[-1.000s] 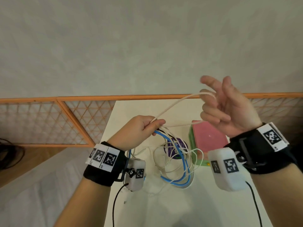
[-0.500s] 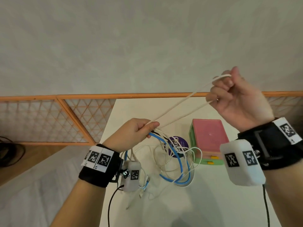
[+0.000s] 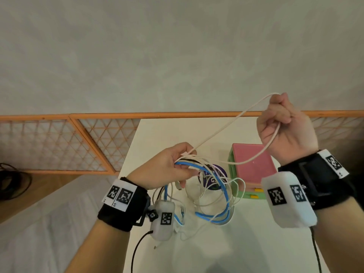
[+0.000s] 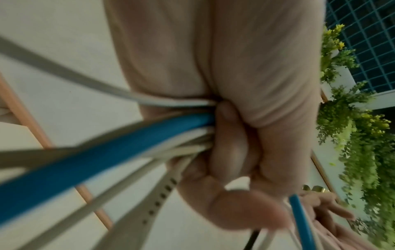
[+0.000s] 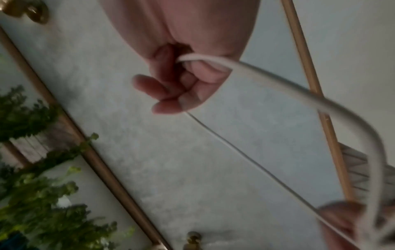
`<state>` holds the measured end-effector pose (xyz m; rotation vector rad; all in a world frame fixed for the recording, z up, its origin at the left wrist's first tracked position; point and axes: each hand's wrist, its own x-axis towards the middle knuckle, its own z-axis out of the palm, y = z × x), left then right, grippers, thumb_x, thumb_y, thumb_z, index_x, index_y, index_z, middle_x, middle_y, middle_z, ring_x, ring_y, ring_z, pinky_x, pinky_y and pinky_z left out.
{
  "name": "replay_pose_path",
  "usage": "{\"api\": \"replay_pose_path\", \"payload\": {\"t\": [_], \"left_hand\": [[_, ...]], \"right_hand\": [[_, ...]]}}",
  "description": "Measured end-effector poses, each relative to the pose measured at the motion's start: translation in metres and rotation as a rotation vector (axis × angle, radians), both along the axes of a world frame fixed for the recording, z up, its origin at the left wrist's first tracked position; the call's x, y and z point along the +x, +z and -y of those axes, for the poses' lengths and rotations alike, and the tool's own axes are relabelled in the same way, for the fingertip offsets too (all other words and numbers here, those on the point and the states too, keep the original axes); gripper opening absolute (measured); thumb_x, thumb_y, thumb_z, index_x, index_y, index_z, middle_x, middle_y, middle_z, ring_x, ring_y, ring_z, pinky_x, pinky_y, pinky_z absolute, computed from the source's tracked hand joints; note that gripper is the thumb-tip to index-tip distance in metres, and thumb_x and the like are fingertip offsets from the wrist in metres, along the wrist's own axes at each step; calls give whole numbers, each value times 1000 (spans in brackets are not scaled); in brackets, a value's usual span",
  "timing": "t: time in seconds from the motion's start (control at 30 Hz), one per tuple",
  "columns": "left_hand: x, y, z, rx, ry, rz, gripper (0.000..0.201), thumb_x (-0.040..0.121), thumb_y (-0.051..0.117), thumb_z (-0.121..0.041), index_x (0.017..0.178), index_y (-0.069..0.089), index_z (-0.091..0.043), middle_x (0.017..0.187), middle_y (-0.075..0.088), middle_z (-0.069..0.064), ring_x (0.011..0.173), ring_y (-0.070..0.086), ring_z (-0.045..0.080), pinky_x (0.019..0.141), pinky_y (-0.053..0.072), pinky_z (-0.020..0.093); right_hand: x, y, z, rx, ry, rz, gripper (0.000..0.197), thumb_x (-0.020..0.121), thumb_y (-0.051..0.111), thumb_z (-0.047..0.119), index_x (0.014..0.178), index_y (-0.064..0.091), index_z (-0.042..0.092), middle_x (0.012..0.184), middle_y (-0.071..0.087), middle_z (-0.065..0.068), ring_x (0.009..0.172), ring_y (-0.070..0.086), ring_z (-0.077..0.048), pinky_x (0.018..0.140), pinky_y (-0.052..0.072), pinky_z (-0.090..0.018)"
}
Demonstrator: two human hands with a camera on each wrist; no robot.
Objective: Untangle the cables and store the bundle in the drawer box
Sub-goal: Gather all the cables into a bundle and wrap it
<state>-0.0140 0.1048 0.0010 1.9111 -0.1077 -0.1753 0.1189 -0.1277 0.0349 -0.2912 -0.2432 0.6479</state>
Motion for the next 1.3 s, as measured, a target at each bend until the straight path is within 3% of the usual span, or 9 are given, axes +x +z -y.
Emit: {"api": "replay_pose_path", "payload": {"t": [0.23,0.4,0.53,0.63,0.73,0.87,1.0,1.13,1.3], "left_hand": [[7,-1,-5,397,40,290,21,94,40,-2,97,53,-19,76,61,-5,66,65,20,66,58,42],[3,4,-9,530,181,434,65,94,38,0,145,25,-38,96,71,-1,73,69,2,74,54,19],[1,6,-13,426,277,528,63,91,37,-1,143,32,-38,102,62,-21,80,67,4,84,58,35],[3,6,-19,416,398,603,38,91,36,-13,126,47,-23,95,66,-2,85,67,15,80,58,43],[2,9,-22,417,509,658,25,92,40,0,110,50,-14,76,56,-7,68,61,-3,64,50,12],[-3,24,-29,561,485,672,24,89,43,7,102,51,-12,59,43,-14,54,47,-7,50,32,8],[1,34,-30,678,343,619,15,91,41,-16,102,50,-12,54,43,-7,51,45,6,47,32,24],[7,34,-16,755,235,552,21,89,37,-27,105,47,-18,63,52,0,59,53,26,56,45,41],[11,36,-10,578,303,631,8,94,44,-11,99,50,-11,60,47,-9,55,47,7,52,34,23]], "right_hand": [[-4,0,-5,161,-168,-109,43,102,32,21,71,58,5,40,39,1,37,45,-7,57,55,-22],[5,7,-2,207,-341,-241,36,99,35,7,70,56,4,43,37,1,40,45,-10,61,55,-25],[7,-9,-2,256,-314,-319,35,96,32,5,69,53,4,63,56,-3,70,68,-21,79,55,-34],[7,-20,-1,208,-265,-338,45,98,32,13,64,58,-4,85,68,-9,97,68,-28,89,53,-44],[3,-28,-10,-1,-282,-325,26,92,42,8,78,61,-2,99,70,-11,108,66,-27,87,51,-54],[-11,-45,-23,-776,-67,44,21,94,46,14,106,57,1,100,74,-11,97,70,-25,77,60,-40],[-32,-37,-35,-1801,-259,1062,47,85,45,59,85,66,17,78,73,1,78,69,-21,76,55,-37],[-45,-13,-63,-1061,-413,1236,75,71,76,40,134,37,29,132,51,6,122,49,-1,102,39,-20],[-46,-23,-93,-1082,-149,1204,8,95,49,18,95,54,24,56,52,12,44,54,-7,62,58,-42]]}}
